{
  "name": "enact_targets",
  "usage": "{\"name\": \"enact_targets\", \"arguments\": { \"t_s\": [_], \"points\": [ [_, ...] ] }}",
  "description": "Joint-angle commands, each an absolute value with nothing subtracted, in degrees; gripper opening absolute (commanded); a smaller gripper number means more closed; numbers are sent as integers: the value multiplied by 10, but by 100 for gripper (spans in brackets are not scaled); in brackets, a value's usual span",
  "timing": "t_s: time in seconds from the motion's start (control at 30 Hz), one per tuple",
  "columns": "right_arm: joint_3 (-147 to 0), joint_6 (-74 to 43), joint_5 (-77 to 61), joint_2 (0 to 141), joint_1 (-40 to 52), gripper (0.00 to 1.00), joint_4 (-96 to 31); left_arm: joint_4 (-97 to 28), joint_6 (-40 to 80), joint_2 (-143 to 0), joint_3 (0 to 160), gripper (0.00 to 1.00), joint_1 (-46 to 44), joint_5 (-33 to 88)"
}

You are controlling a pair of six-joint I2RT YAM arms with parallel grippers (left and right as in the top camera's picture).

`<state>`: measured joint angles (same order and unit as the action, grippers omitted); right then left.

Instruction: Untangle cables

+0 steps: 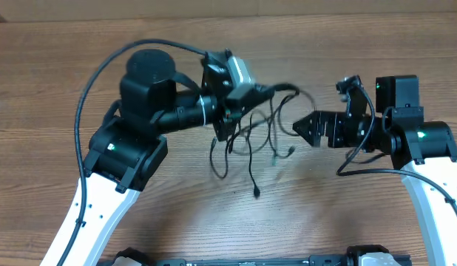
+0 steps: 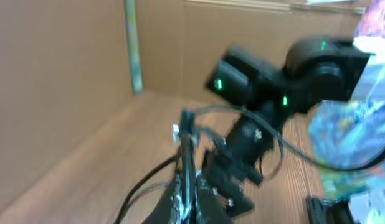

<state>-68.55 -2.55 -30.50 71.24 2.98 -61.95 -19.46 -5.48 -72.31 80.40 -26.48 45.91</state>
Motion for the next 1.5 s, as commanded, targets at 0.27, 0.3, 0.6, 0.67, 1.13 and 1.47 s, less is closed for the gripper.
{"name": "enact_targets", "arguments": {
  "t_s": [0.27,0.3,0.6,0.67,1.13,1.47],
  "points": [
    [-687,-29,-160,708,28,100,-713,24,222,-714,815,4,-228,446],
    [-687,-45,-161,708,28,100,-712,43,246,-714,815,4,-208,443],
    [-687,-75,-168,708,28,100,-703,-110,229,-716,815,80,-180,372],
    [-687,-75,-168,708,28,100,-702,-188,215,-716,815,90,-180,337],
    [-687,-149,-297,709,29,100,-666,-620,219,-716,815,100,-179,-88],
    [-686,-263,-297,771,145,100,-569,-705,103,-716,815,100,-95,-47]
  ]
}}
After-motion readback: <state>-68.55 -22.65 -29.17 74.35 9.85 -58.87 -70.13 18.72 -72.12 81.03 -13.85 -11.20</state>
